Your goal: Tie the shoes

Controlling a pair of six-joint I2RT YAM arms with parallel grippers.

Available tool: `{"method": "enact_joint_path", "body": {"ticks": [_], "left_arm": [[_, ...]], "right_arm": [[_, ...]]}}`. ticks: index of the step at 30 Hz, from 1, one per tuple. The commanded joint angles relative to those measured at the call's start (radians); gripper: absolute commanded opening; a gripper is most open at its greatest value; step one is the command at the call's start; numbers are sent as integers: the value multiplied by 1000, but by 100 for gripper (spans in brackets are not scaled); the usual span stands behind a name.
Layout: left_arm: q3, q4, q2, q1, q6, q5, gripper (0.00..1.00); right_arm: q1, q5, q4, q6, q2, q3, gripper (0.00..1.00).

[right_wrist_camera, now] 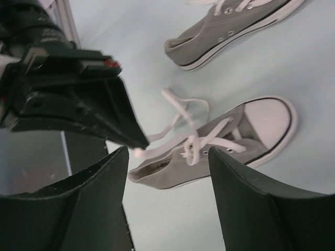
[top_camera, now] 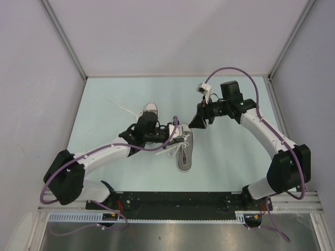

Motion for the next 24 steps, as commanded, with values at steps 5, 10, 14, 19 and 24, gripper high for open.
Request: {"method": "enact_joint_path", "body": {"ticks": [5, 10, 14, 19, 24], "left_arm": [[11, 57, -27, 16, 14, 21, 0], [16, 58, -18, 16, 10, 22, 0], [22, 58, -16, 15, 9, 24, 0], [29, 61, -8, 16, 9, 26, 0], [32, 66, -7, 15, 7, 30, 0]], "right_arm": [[49, -66, -149, 21, -13, -24, 66], [73, -45, -122, 73, 5, -42, 66], [86, -43, -103, 96, 30, -45, 63], [99, -46, -80, 128, 54, -47, 56], [103, -48, -51, 154, 65, -47, 45]]}}
